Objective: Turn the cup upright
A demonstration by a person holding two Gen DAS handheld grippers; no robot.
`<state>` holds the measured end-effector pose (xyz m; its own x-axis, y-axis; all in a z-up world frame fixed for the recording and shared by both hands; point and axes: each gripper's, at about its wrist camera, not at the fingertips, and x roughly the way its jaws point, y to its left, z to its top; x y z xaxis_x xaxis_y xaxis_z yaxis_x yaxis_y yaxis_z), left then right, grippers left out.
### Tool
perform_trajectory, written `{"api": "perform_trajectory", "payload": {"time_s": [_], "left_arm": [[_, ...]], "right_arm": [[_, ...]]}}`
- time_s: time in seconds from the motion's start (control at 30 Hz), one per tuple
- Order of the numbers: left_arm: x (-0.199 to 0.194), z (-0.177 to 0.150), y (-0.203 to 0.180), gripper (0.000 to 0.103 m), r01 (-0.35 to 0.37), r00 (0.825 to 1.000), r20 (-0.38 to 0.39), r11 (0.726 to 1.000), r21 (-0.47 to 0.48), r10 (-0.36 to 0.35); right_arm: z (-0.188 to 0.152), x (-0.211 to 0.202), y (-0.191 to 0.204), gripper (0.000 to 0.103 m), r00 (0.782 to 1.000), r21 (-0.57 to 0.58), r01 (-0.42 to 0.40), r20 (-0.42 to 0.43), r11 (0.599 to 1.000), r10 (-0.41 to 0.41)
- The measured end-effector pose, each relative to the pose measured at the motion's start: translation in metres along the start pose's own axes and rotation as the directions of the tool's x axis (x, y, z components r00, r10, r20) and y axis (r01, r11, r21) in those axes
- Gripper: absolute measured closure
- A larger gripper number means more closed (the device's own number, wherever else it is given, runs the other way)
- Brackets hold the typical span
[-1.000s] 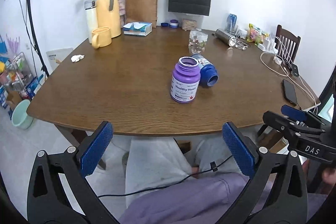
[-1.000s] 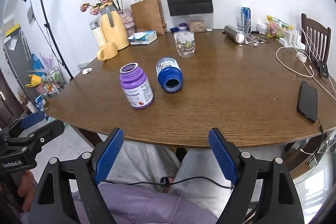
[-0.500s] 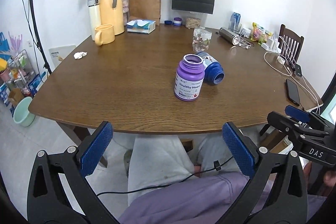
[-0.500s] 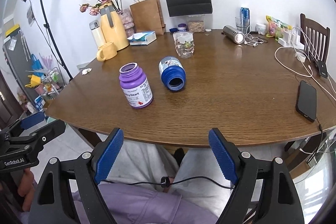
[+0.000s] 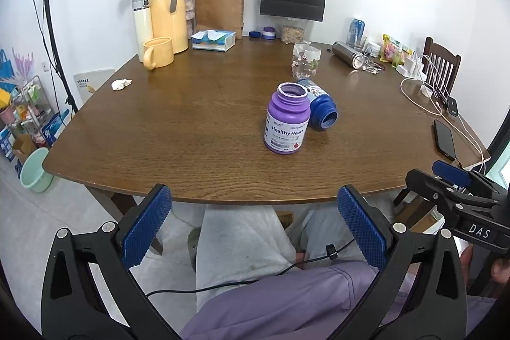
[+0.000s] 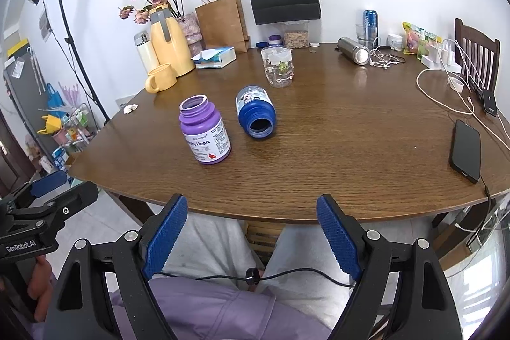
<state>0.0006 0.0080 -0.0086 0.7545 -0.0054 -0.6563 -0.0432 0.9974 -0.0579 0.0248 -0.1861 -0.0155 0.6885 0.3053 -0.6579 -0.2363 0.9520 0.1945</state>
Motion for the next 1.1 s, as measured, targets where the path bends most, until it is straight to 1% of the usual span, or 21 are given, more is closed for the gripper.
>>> {"api": "perform_trajectory", "payload": {"time_s": [0.37,0.5,0.63,1.1], "left_arm": [[-0.0001,-0.0009,0.0003,0.0,-0.009,1.0,0.0,1.0,0.002,0.009],[0.0001,-0.0006,-0.001,0.0,-0.012,1.0,-0.006,1.0,0.003,0.012],[-0.004,-0.0015,-0.0024,0.0,-0.017,1.0,0.012,1.0,0.009,0.016],[-0.0055,0.0006,-0.0038,0.0,-0.02,1.0,0.01,1.0,0.019,0.02]], "right_arm": [[-0.0026,0.0042,0.0049,0.016,1.0,-0.007,-0.004,-0.008,1.0,0.004],[-0.0041,0.0,0.0062,0.016,1.0,-0.006,-0.001,0.004,1.0,0.001],[-0.0044,-0.0004,0.0064,0.016,1.0,-0.005,0.002,0.005,1.0,-0.002],[-0.0032,-0.0046,0.0038,0.016,1.0,-0.007,0.007,0.02,1.0,-0.007]]}}
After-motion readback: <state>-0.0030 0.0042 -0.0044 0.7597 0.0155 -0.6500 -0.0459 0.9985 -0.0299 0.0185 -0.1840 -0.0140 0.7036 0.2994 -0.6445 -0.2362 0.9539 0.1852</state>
